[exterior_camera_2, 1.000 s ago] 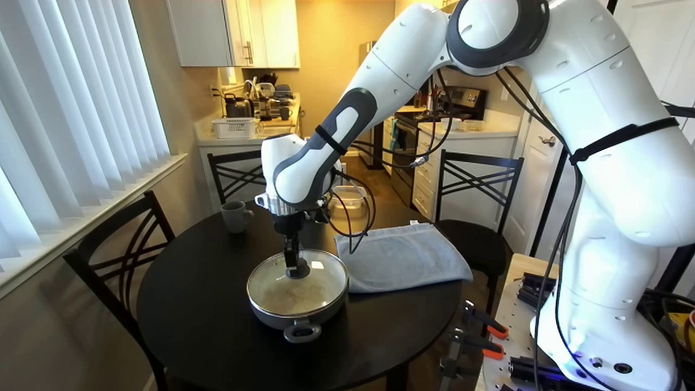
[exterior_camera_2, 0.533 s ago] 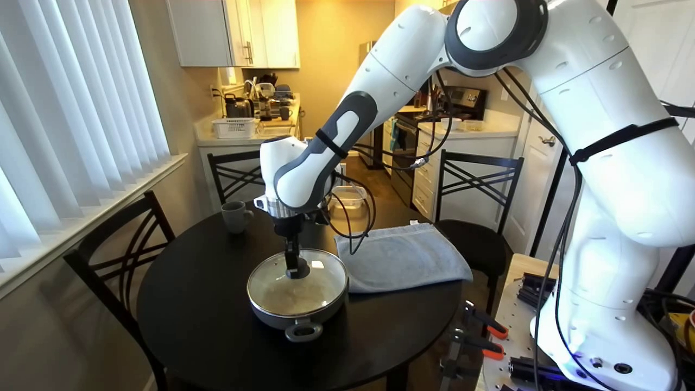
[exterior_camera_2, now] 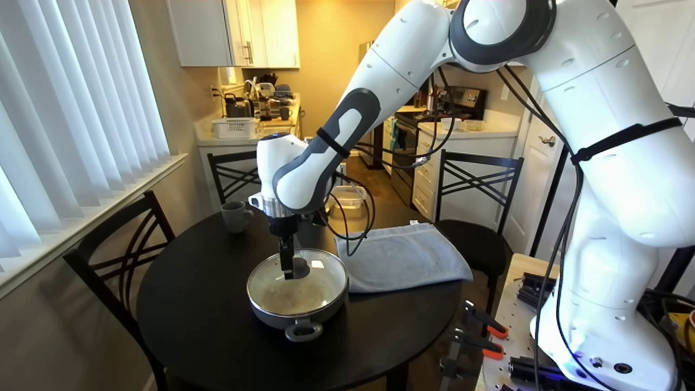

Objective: Put the lid on top of the pot

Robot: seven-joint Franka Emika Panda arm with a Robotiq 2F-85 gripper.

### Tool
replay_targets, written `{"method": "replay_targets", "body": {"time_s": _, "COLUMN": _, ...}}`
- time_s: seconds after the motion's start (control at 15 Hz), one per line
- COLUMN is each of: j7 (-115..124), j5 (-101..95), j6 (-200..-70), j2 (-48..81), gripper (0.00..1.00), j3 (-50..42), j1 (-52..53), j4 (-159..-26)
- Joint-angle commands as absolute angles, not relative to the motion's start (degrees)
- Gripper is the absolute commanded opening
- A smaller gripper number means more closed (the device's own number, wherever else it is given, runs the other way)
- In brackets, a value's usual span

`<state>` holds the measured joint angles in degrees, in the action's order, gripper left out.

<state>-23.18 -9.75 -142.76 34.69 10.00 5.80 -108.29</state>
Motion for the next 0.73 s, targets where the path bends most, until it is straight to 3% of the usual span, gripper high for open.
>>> {"method": "replay_targets", "body": {"time_s": 0.0, "j7": -18.2, "j5": -13.9, "j6": -147.4, "j2": 28.8, "gripper": 1.0, "j3": 7.1, "j1": 8.2, "j4": -114.4}}
{"method": "replay_targets", "body": {"time_s": 0.67, "j7": -18.3, "j5": -14.6, "j6": -147.7, "j2": 28.9, "gripper": 1.0, "j3": 6.4, "j1": 7.6, "j4": -113.5}}
